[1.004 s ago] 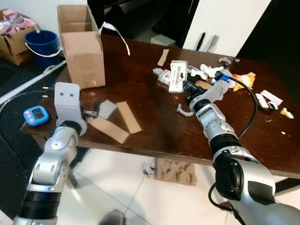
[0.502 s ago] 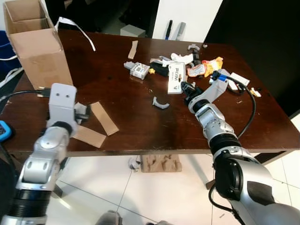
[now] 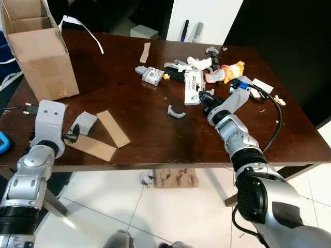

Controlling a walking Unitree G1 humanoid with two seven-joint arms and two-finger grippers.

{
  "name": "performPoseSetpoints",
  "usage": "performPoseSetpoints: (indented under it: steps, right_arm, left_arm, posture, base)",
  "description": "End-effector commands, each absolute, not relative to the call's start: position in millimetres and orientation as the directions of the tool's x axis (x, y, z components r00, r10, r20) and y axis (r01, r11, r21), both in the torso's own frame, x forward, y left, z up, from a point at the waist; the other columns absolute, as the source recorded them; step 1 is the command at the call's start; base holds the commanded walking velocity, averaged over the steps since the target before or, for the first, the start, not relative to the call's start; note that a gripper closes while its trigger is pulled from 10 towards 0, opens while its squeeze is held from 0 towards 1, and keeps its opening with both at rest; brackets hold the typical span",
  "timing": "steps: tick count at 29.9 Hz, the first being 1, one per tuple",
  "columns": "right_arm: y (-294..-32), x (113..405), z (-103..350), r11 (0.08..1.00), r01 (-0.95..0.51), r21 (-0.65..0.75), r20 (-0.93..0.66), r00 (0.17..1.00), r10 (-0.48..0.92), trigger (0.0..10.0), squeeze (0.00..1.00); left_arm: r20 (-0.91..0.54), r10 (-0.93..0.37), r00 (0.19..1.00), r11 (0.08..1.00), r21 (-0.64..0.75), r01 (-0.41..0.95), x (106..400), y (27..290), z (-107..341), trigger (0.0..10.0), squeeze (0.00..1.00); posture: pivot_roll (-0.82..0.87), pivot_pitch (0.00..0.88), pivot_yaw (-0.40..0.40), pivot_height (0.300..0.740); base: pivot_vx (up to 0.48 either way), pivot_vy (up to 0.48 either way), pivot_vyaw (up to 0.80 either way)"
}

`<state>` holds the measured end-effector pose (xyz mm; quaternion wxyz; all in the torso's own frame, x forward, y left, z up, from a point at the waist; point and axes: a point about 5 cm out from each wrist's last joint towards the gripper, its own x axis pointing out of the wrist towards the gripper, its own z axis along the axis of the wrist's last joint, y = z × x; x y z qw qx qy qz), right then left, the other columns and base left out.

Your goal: Picking trash to rubbish bin

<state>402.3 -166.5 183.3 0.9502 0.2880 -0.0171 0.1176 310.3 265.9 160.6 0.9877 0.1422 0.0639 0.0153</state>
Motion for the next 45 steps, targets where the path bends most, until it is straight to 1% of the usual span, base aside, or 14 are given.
performPoseSetpoints:
  steps: [1,4,9,10,12,16,19,20,22,36,37,45]
  right_arm:
    - [-176,399,176,0.818,-0.202,0.539,0.073,0.978,0.194,10.0,0.00]
    - [-179,397,173,0.822,-0.192,0.536,0.062,0.980,0.189,10.0,0.00]
    - [-178,397,174,0.820,-0.195,0.538,0.066,0.980,0.190,10.0,0.00]
    - [-178,397,175,0.818,-0.198,0.540,0.072,0.979,0.190,10.0,0.00]
    - [-178,397,176,0.817,-0.199,0.541,0.074,0.979,0.189,10.0,0.00]
    - [-178,397,175,0.820,-0.196,0.538,0.068,0.980,0.190,10.0,0.00]
    - [-178,396,173,0.823,-0.191,0.535,0.059,0.980,0.189,10.0,0.00]
    - [-178,395,172,0.827,-0.186,0.530,0.052,0.981,0.187,10.0,0.00]
    - [-179,395,170,0.829,-0.179,0.530,0.044,0.982,0.184,10.0,0.00]
    - [-179,395,171,0.832,-0.177,0.526,0.045,0.983,0.181,10.0,0.00]
    - [-179,395,171,0.832,-0.176,0.526,0.046,0.983,0.179,10.0,0.00]
    - [-182,397,178,0.836,-0.175,0.520,0.058,0.984,0.170,10.0,0.00]
  left_arm:
    - [-0.111,0.009,0.994,0.950,0.312,0.026,312,266,164,10.0,0.00]
    - [-0.079,-0.087,0.993,0.945,0.309,0.107,318,256,168,10.0,0.00]
    - [-0.049,-0.144,0.988,0.935,0.322,0.152,321,247,172,10.0,0.00]
    - [-0.025,-0.178,0.984,0.930,0.321,0.177,324,242,177,10.0,0.00]
    - [-0.017,-0.189,0.982,0.930,0.318,0.185,326,239,179,10.0,0.00]
    - [-0.058,-0.196,0.979,0.925,0.320,0.204,328,238,172,10.0,0.00]
    - [-0.137,-0.190,0.972,0.916,0.330,0.226,327,239,158,10.0,0.00]
    - [-0.179,-0.177,0.968,0.911,0.341,0.230,326,239,151,10.0,0.00]
    - [-0.215,-0.144,0.966,0.917,0.337,0.212,326,241,145,10.0,0.00]
    - [-0.224,-0.085,0.971,0.946,0.288,0.149,330,250,144,10.0,0.00]
    - [-0.227,-0.085,0.970,0.948,0.282,0.149,330,249,143,0.0,0.00]
    - [-0.235,-0.093,0.967,0.951,0.268,0.157,332,247,141,0.0,0.00]
  posture:
    - [0.20,0.207,-0.145,0.740]
    - [0.20,0.217,-0.147,0.740]
    - [0.19,0.223,-0.145,0.740]
    - [0.19,0.223,-0.145,0.740]
    - [0.19,0.225,-0.143,0.740]
    - [0.19,0.226,-0.142,0.740]
    - [0.19,0.226,-0.138,0.740]
    - [0.19,0.226,-0.138,0.740]
    - [0.19,0.226,-0.138,0.740]
    - [0.19,0.212,-0.130,0.740]
    - [0.19,0.208,-0.131,0.740]
    - [0.19,0.191,-0.139,0.740]
  base:
    - [0.000,0.000,0.00]
    - [0.000,0.000,0.00]
    - [0.000,0.000,0.00]
    - [0.000,0.000,0.00]
    - [0.000,0.000,0.00]
    - [0.000,0.000,0.00]
    - [0.000,0.000,0.00]
    - [0.000,0.000,0.00]
    - [0.000,0.000,0.00]
    - [0.000,0.000,0.00]
    - [0.000,0.000,0.00]
    - [0.000,0.000,0.00]
